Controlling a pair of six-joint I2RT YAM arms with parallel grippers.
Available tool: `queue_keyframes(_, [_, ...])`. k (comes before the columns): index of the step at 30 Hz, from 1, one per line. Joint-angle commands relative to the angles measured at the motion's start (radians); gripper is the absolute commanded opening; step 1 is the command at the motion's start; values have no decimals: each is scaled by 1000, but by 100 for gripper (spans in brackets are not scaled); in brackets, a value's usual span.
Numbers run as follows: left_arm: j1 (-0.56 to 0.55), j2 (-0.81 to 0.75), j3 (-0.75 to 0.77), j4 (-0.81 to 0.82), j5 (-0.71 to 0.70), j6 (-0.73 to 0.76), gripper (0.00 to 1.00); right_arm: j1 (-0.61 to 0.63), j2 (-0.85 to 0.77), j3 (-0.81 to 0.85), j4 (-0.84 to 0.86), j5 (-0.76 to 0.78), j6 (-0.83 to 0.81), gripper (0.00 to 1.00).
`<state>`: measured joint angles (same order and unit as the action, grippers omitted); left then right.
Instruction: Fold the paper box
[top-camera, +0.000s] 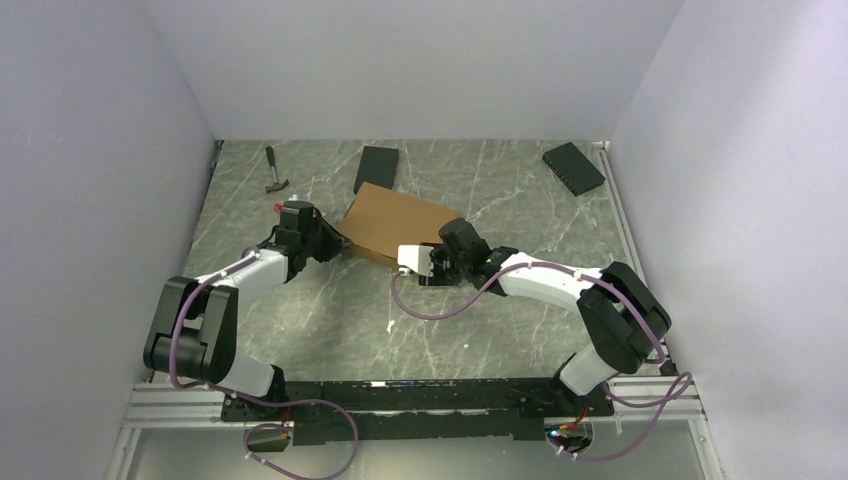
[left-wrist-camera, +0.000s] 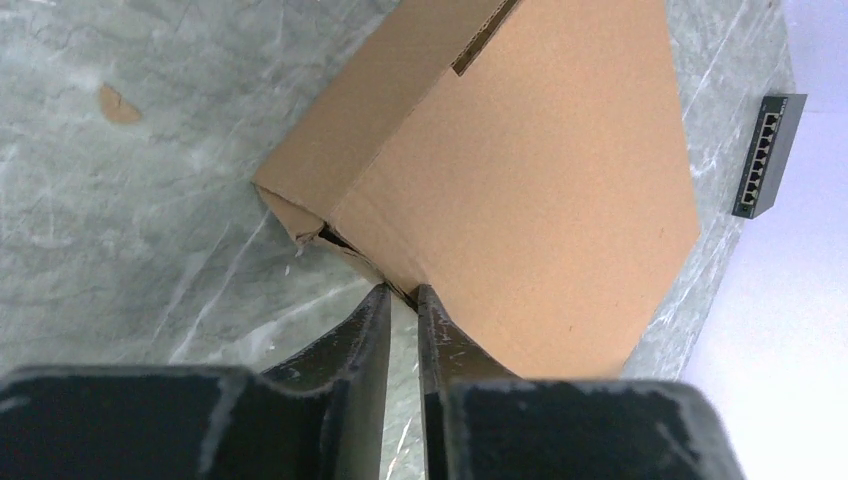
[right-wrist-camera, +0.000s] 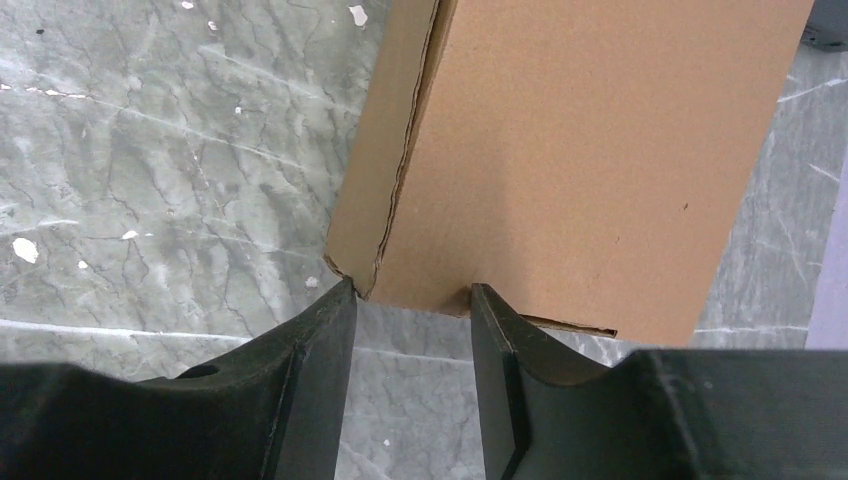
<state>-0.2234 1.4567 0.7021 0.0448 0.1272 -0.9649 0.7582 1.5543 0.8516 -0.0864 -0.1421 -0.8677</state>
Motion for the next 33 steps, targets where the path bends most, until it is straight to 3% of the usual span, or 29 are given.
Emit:
queue_keyframes(1, [7, 31, 35, 0, -5, 26, 18, -1, -12, 29, -57, -47, 38, 42])
queue_keyframes(4, [7, 21, 40, -15, 29, 46, 21, -1, -26, 39, -73, -62, 56, 45])
queue_keyframes(11, [7, -167, -5, -117, 37, 139, 59, -55, -136, 120, -213, -279, 147, 67])
queue_keyframes(14, [8, -292, -56, -146, 32, 163, 72, -149, -177, 147, -225, -426, 254, 72])
queue_keyframes(18, [11, -399, -160, -90, 79, 125, 85, -285, -161, 159, -101, -515, 497, 85])
queue_keyframes(20, [12, -407, -203, -16, 134, 77, 86, -352, -111, 176, -30, -534, 640, 91])
queue_keyframes(25, [13, -368, -264, 125, 228, -44, 87, -516, 140, 352, 48, -634, 896, 91])
queue_keyframes(33, [13, -293, -322, 300, 289, -96, 89, -545, 424, 559, 7, -681, 990, 88])
